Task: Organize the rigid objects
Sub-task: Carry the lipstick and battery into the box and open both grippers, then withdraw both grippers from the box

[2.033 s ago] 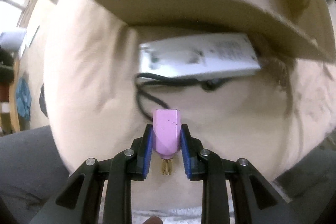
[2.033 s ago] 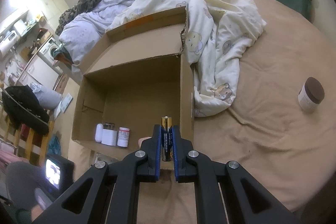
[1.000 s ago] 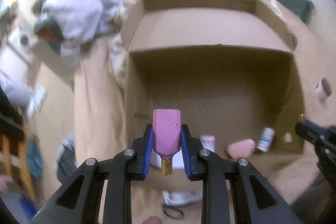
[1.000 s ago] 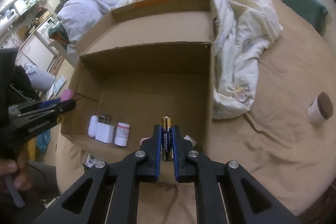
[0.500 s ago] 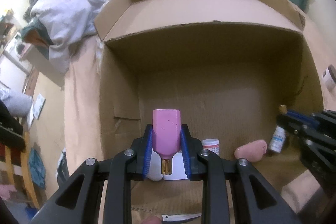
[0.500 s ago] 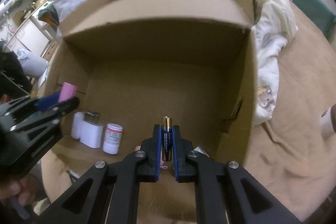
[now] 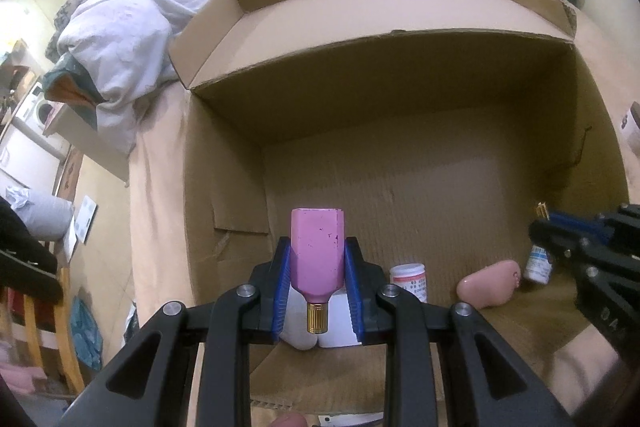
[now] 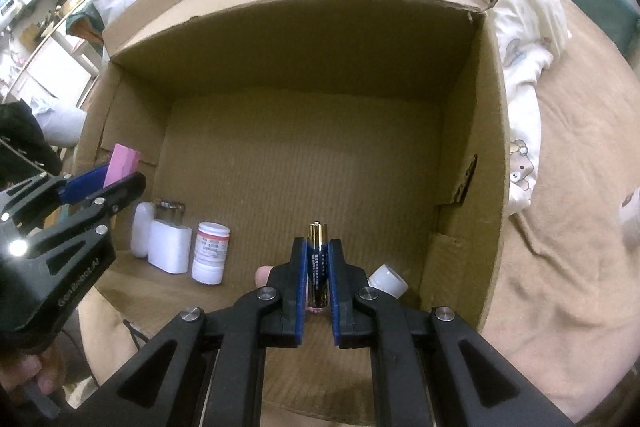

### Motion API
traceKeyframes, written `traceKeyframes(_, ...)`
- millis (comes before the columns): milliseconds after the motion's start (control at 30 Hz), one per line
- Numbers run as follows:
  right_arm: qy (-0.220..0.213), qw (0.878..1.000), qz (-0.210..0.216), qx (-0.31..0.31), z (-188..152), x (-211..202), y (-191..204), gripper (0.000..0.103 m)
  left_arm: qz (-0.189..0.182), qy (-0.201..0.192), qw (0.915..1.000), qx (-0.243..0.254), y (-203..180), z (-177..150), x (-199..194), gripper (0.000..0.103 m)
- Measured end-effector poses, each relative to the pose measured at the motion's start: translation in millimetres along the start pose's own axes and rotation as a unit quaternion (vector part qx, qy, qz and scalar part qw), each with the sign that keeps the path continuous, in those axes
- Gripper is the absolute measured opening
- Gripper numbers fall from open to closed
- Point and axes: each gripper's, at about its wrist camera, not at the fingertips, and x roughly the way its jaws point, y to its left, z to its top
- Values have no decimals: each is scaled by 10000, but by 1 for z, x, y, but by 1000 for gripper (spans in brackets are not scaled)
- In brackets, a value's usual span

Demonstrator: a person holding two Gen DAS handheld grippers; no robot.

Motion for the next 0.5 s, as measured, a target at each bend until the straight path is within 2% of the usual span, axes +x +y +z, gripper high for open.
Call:
traceKeyframes(167, -91, 9998, 112, 106, 3, -8, -5, 12, -85, 198, 9997, -132, 4, -3, 8, 23)
traceKeyframes(233, -77, 9996, 203, 191, 5, -11, -8, 23, -102, 227, 9995, -178, 6, -3, 8, 28)
traceKeyframes(267, -89, 9993, 272, 239, 6, -12, -9, 33, -97, 212, 9995, -189, 7, -3, 7, 44)
traceKeyframes(300, -136, 9986, 419, 287, 7, -13, -10, 40, -96, 183, 9996, -211, 7, -3, 6, 65)
traceKeyframes(333, -159, 9977, 571, 315, 8, -15, -11, 45, -111, 145, 9995, -244, 8, -3, 4, 70)
traceKeyframes(367, -161, 9968, 698, 342, 8, -16, -11, 53, -134, 106, 9995, -274, 8, -2, 2, 72)
traceKeyframes(433, -196, 9959, 805, 373, 9, -17, -10, 58, -153, 65, 9995, -265, 8, 1, -1, 72)
traceKeyframes(467, -251, 9955, 840, 368, 9, -20, -9, 64, -156, 9, 9995, -274, 9, 1, -3, 75)
traceKeyframes(500, -321, 9950, 872, 374, 9, -22, -9, 71, -148, -52, 9995, -287, 9, 2, -5, 81)
